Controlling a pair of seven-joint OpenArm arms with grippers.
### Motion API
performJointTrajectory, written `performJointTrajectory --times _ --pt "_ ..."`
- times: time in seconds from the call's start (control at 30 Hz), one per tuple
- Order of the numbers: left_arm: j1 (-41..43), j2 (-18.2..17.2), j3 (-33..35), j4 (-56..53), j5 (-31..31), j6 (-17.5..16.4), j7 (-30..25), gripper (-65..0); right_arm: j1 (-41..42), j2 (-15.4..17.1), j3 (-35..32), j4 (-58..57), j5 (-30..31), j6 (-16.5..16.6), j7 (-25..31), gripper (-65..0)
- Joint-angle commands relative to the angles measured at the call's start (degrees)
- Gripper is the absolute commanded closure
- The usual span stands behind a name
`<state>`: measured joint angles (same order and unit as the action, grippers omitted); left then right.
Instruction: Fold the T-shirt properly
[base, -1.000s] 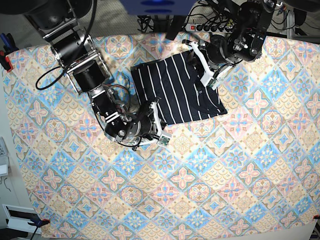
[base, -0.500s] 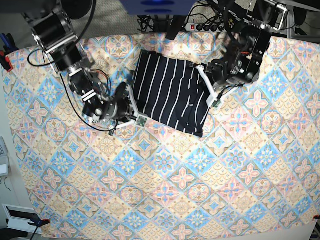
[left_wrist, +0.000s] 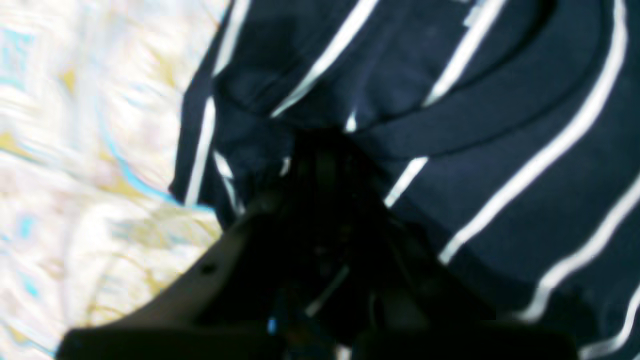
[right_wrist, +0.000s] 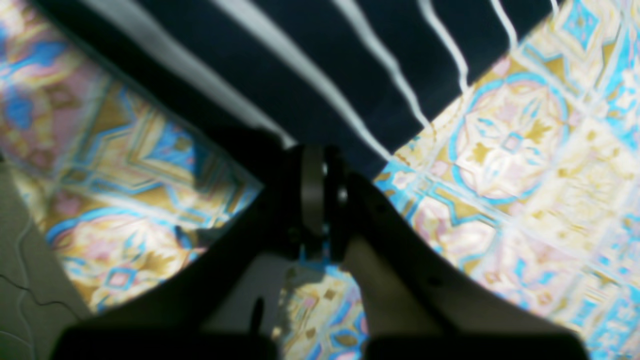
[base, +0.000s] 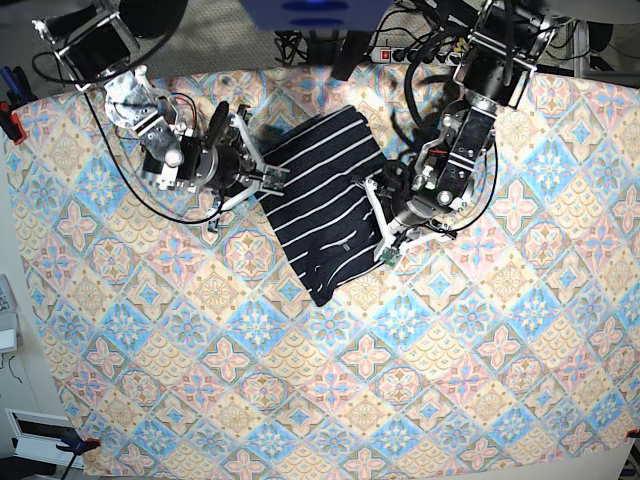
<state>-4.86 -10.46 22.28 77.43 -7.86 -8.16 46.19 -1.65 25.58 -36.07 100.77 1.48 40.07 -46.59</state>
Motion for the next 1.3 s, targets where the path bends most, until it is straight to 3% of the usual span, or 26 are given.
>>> performJointTrajectory --times 0.0,0.13,0.37,0.5,0.7,0.9,1.13,1.27 --pt "-1.69 0.83 -0.17 0.59 0.69 0.3 -1.93 0.0 0.2 0.39 0.25 2.57 0.5 -0.07 0.65 -1.8" --pt "-2.65 3.03 -0.35 0.95 4.65 0.82 -2.81 0.0 -1.12 0.39 0.43 6.53 0.5 -0.07 0.57 -1.8" --pt "2.27 1.89 -2.63 12.37 6.93 11.81 -3.86 0.0 -1.38 -0.31 0.07 7.67 0.5 -0.07 1.09 -1.8" --pt "9.48 0.04 -10.02 20.55 6.67 13.39 -3.86 0.0 -0.94 -3.65 0.07 7.67 0.5 -0.07 1.09 -1.8" --pt "23.46 0.13 -23.73 33.38 6.58 14.45 -4.22 0.0 0.02 -10.07 -0.01 7.67 0.5 -0.07 1.09 -1.8" --pt "29.96 5.93 -34.2 36.73 6.58 14.27 -4.3 0.0 3.63 -17.28 -2.74 2.92 0.85 -0.07 1.09 -1.8" --pt "31.98 9.27 -35.87 36.73 6.58 14.19 -3.95 0.0 7.32 -26.07 -2.47 -11.58 0.94 -0.07 1.18 -1.8" --pt "31.98 10.59 -35.78 36.64 6.58 14.19 -3.86 0.0 9.96 -28.53 -2.39 -21.96 0.85 -0.07 4.35 -1.7"
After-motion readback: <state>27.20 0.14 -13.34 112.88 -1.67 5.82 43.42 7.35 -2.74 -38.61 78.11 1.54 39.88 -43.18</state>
